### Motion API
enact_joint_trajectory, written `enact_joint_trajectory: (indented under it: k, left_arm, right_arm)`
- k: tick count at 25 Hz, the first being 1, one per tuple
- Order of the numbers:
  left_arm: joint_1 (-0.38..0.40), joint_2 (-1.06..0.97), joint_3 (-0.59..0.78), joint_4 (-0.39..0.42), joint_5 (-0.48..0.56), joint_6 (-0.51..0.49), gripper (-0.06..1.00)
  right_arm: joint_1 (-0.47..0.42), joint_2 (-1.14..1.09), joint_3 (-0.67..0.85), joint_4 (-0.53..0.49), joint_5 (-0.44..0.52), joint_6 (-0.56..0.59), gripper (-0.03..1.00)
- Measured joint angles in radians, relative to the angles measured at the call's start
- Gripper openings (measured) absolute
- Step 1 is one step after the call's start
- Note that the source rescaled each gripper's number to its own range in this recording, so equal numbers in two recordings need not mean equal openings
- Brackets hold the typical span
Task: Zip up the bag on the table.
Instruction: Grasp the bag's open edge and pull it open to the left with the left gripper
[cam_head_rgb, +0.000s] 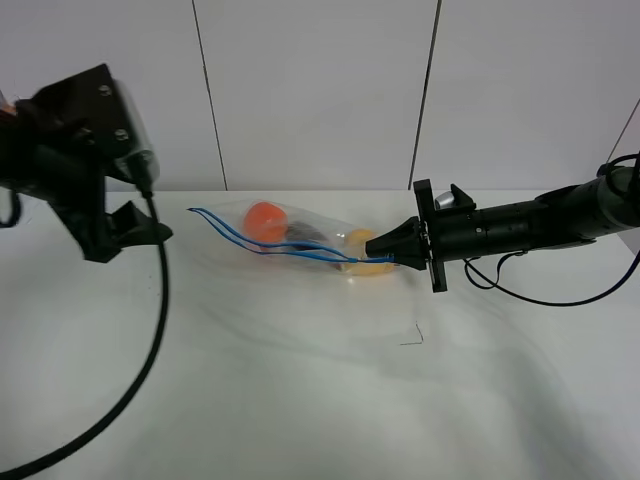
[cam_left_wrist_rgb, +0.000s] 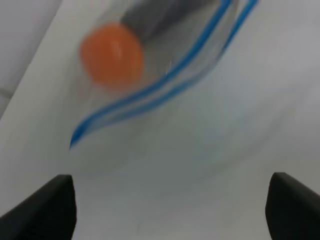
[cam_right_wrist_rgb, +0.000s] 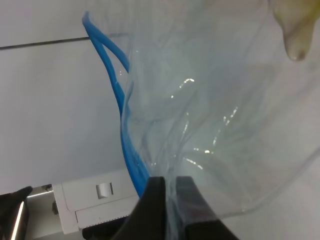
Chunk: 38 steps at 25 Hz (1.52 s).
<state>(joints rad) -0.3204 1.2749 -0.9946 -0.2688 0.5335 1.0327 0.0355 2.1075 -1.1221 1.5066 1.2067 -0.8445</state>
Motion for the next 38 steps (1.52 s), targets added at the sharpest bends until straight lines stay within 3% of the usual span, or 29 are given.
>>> enact_joint_trajectory:
  k: [7, 14, 19, 24, 28, 38]
  left_arm:
    - [-0.243, 0.174, 0.000, -0.001, -0.212, -0.039, 1.00]
    - [-0.390, 0.353, 0.000, -0.005, -0.477, -0.059, 1.00]
    - [-0.424, 0.432, 0.000, -0.008, -0.676, -0.060, 1.00]
    - [-0.445, 0.486, -0.001, -0.011, -0.790, -0.066, 1.00]
    - [-0.449, 0.516, -0.001, -0.011, -0.853, -0.070, 0.99]
    - [-0.461, 0.560, -0.001, -0.014, -0.932, -0.075, 0.80]
  right_arm:
    - [0.000, 0.000, 0.000, 0.000, 0.000, 0.000, 0.00]
    - [0.000, 0.000, 0.000, 0.032, 0.000, 0.001, 0.00]
    - [0.000, 0.000, 0.000, 0.046, 0.000, 0.012, 0.00]
    - [0.000, 0.000, 0.000, 0.049, 0.000, 0.015, 0.00]
    - [0.000, 0.000, 0.000, 0.049, 0.000, 0.015, 0.00]
    - [0.000, 0.000, 0.000, 0.054, 0.000, 0.016, 0.00]
